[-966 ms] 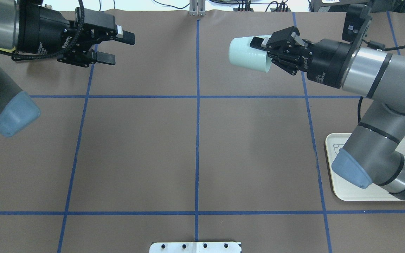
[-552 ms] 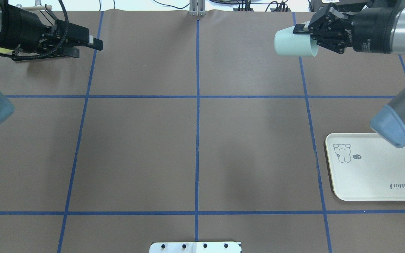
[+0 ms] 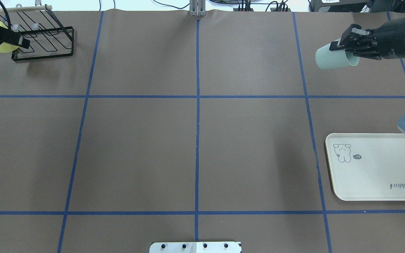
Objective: Left arm grabs green cup and hands to right arm on tray
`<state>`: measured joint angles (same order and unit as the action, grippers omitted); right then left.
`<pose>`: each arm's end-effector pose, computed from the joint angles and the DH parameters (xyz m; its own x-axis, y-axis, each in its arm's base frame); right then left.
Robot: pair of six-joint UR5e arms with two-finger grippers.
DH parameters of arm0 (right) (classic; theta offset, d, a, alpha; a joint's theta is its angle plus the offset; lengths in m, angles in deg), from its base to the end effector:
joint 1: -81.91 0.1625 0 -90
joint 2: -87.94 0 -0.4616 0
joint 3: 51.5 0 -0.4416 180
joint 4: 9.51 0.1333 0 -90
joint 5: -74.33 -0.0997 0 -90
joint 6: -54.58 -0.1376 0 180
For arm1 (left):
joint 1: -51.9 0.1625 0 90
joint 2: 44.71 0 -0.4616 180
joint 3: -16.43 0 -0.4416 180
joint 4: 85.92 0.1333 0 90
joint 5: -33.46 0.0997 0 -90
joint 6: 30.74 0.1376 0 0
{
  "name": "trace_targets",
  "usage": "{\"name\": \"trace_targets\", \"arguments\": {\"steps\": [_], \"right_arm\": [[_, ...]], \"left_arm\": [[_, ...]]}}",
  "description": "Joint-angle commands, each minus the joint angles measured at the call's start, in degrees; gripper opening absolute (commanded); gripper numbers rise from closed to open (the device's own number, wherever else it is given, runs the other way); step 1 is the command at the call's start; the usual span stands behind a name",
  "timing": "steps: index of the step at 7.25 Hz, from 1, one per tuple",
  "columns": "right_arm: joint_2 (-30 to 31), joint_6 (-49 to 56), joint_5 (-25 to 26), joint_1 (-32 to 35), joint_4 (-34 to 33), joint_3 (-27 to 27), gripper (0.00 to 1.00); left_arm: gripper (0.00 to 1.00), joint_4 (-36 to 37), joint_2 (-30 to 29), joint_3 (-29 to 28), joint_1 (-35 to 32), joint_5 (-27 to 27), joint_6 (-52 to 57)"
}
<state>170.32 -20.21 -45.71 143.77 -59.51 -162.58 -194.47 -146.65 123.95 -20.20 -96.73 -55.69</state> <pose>-0.2242 -0.5557 0.3583 0.3079 0.0941 0.9468 -0.4794 0.8749 0.0690 0.1497 -0.6083 0.3931 0.6122 0.3582 -0.7050 0.0580 0.8688 0.4918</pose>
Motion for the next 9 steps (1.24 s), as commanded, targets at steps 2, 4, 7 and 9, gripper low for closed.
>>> {"name": "trace_targets", "arguments": {"steps": [2,4,7,9], "right_arm": [[9.18,15.09,-0.03,1.24,-3.09,-0.19,0.00],[10.69,17.65,-0.55,1.16,-3.18,-0.19,0.00],[12.27,18.36,-2.84,0.72,-3.18,-0.36,0.00],[16.64,19.33,-2.75,-0.94,-3.18,-2.89,0.00]], "left_arm": [[1.00,12.28,3.94,-1.96,-8.48,-0.50,20.13],[1.00,18.95,7.34,-3.10,-12.10,-0.68,26.09],[1.00,24.00,14.11,-6.88,-14.73,-0.59,26.45],[1.00,18.68,22.00,-6.89,-15.95,-0.94,31.16]]}}
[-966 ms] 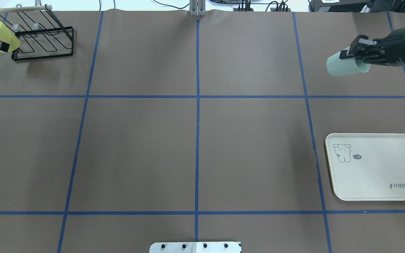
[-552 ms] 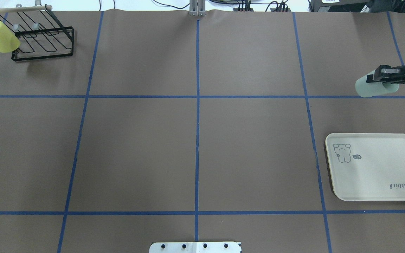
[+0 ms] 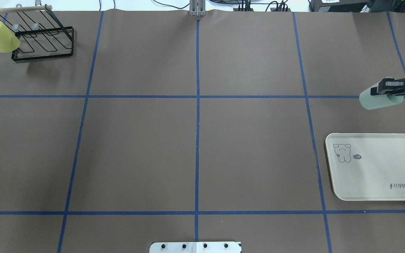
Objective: Left arm grabs green cup and hands to right arm on tray
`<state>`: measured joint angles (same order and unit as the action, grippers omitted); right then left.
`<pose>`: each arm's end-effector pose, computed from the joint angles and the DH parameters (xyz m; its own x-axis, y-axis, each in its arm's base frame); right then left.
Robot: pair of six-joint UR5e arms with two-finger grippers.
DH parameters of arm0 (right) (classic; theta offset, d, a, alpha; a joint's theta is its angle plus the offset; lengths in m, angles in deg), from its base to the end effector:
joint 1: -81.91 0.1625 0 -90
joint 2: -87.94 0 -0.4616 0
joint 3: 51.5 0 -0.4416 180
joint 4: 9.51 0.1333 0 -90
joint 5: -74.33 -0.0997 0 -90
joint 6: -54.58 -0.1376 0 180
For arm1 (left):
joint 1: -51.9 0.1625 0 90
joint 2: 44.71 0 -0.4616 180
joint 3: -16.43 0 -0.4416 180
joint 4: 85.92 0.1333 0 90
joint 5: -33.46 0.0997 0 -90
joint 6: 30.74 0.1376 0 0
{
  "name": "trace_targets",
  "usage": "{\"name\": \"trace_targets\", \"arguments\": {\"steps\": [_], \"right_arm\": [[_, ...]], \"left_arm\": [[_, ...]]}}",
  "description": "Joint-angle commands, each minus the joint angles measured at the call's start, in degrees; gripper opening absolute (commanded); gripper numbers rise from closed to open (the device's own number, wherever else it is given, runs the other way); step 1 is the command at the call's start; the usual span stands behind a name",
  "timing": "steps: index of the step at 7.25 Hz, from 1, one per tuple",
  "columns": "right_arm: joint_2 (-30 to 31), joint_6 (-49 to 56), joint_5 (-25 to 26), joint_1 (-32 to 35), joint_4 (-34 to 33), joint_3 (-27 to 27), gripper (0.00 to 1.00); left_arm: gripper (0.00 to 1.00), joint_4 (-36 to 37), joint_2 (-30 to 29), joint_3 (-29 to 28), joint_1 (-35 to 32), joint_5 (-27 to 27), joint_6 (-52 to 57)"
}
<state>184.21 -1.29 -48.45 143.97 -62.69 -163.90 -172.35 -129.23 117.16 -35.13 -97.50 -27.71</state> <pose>-0.1946 -0.4924 0.4888 0.5368 0.0054 0.8437 -0.2888 0.9407 0.1778 -0.0172 -0.4999 0.6825 0.7494 0.1110 -0.6528 -0.0915 0.9937 0.0639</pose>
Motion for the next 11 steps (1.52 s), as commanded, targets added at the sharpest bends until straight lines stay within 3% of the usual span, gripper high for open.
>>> {"name": "trace_targets", "arguments": {"steps": [1,2,4,9,11], "right_arm": [[6.09,0.41,0.60,-2.98,0.00,-3.77,0.00],[9.25,0.41,3.22,-5.00,0.00,-4.92,0.00],[12.79,0.32,13.84,-11.94,-0.18,-4.85,0.00],[14.04,-0.82,15.28,-19.95,-2.20,-3.19,0.00],[12.11,-1.00,19.04,-21.63,-2.20,-0.55,0.55]], "left_arm": [[1.00,-4.88,6.62,-0.01,-1.47,-0.35,3.56],[1.00,-4.89,6.91,-0.09,-1.56,-3.57,3.31],[1.00,-4.89,6.56,-0.71,-1.47,-4.30,3.22],[1.00,-4.89,5.95,-0.71,-1.39,-4.21,3.22],[1.00,-4.89,5.68,-0.80,-1.39,-4.13,3.13]]}}
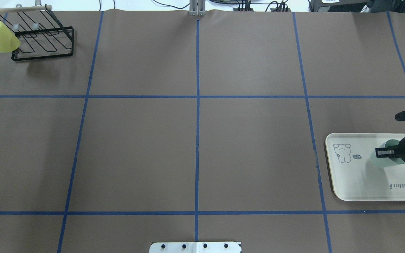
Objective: Left arm grabs green cup and hands to right arm on tray
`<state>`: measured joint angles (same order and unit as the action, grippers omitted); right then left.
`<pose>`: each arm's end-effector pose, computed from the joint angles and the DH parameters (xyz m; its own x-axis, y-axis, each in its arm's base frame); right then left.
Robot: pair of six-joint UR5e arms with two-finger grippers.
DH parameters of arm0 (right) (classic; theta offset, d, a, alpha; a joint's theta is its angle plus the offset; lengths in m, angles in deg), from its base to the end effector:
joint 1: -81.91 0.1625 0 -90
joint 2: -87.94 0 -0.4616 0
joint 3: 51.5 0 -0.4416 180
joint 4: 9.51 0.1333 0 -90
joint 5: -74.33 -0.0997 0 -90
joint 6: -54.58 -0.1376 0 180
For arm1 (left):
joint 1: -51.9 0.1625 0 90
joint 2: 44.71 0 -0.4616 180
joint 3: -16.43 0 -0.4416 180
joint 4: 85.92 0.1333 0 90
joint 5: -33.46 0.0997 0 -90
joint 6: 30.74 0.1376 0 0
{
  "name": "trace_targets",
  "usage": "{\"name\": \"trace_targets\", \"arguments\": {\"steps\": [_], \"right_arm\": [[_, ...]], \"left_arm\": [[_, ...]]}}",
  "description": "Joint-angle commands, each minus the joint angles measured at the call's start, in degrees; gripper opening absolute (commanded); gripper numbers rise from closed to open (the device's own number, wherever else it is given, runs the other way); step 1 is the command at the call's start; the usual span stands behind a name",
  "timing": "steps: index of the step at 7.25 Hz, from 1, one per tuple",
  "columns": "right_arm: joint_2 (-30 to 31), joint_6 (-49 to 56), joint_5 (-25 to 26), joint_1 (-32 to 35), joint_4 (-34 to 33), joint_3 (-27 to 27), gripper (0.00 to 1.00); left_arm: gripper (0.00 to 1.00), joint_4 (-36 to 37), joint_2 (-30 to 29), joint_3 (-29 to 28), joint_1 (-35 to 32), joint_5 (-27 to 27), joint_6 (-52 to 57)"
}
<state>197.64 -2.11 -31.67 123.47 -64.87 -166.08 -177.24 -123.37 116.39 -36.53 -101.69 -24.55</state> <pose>-0.2701 -0.3669 0.5981 0.7605 -0.0312 0.6486 -0.1063 0.9794 0.1718 -0.0234 -0.4511 0.7229 0.6979 0.1263 -0.7049 -0.1033 0.9918 0.0754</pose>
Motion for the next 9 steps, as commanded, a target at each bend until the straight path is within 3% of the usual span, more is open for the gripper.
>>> {"name": "trace_targets", "arguments": {"steps": [1,4,6,9], "right_arm": [[-2.02,-0.09,2.72,-1.31,-0.02,1.82,1.00],[-2.47,0.78,1.86,0.61,-0.10,-0.45,1.00],[-2.29,4.19,-2.00,4.47,-0.19,-1.08,1.00],[-3.95,20.85,-11.57,17.19,-8.25,-1.26,1.00]], "left_arm": [[1.00,0.09,-0.18,-0.03,0.01,0.07,-0.03],[1.00,0.09,-0.26,-0.12,0.10,-0.02,-0.03],[1.00,0.09,-0.61,-0.12,0.10,-0.02,-0.03],[1.00,0.00,-0.53,-0.12,0.10,-0.11,-0.03]]}}
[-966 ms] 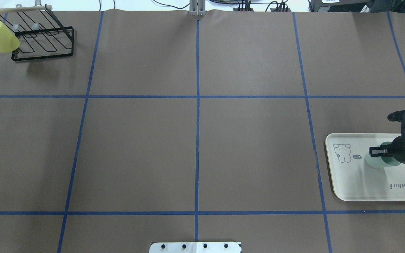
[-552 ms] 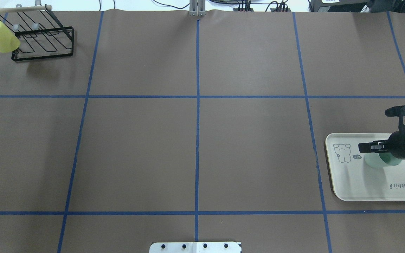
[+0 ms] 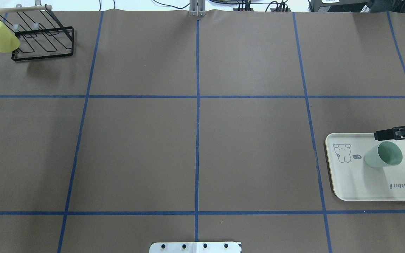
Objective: Left arm grabs green cup and hands to right arm on tray
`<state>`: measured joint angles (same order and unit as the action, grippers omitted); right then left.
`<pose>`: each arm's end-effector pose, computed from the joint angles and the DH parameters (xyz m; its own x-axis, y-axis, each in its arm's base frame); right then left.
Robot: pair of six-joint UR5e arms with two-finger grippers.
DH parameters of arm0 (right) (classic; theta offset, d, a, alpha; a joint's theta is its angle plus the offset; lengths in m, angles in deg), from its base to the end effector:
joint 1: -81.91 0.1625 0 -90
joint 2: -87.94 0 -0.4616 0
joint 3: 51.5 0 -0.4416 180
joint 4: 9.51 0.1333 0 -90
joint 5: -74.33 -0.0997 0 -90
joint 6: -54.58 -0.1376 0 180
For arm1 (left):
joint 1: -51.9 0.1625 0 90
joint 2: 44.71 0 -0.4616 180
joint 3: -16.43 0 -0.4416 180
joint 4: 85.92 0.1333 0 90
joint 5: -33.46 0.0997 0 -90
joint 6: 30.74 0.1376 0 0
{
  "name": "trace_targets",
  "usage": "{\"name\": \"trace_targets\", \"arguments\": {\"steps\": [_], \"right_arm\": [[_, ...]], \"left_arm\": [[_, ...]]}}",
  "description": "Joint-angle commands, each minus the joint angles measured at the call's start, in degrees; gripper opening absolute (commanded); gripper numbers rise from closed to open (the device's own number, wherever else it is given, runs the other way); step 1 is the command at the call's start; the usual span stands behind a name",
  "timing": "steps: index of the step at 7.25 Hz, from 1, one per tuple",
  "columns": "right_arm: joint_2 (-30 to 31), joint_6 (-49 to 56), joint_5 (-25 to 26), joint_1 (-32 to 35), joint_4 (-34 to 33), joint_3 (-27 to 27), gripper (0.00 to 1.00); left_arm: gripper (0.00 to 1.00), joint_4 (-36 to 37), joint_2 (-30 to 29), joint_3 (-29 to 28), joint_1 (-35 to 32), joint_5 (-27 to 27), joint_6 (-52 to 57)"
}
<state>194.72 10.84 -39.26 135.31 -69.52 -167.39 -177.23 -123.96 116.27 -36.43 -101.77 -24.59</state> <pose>-0.2113 -0.4157 0.5695 0.7427 -0.1104 0.6604 -0.0703 0.9680 0.2409 -0.0223 -0.4567 0.7192 0.6966 0.1324 -0.7051 -0.1044 0.9911 0.0830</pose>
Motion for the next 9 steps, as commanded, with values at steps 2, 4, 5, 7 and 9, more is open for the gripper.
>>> {"name": "trace_targets", "arguments": {"steps": [2,4,5,7,9], "right_arm": [[-1.22,19.77,-8.56,13.35,-9.31,0.84,1.00],[-0.87,31.72,-9.90,20.12,-15.98,1.45,1.00],[-1.22,37.52,-10.08,23.99,-20.63,1.80,1.00],[-1.66,46.77,-14.02,31.47,-30.56,1.72,1.00],[-1.05,47.25,-14.82,32.37,-32.80,4.77,1.00]], "left_arm": [[1.00,-0.01,0.06,0.00,0.00,-0.03,0.09],[1.00,-0.10,0.06,-0.18,0.00,-0.03,0.09],[1.00,-0.10,0.06,-0.18,0.00,0.06,0.09],[1.00,-0.01,0.06,-0.27,0.00,0.06,0.09],[1.00,-0.01,0.06,-0.27,0.00,0.06,0.09]]}}
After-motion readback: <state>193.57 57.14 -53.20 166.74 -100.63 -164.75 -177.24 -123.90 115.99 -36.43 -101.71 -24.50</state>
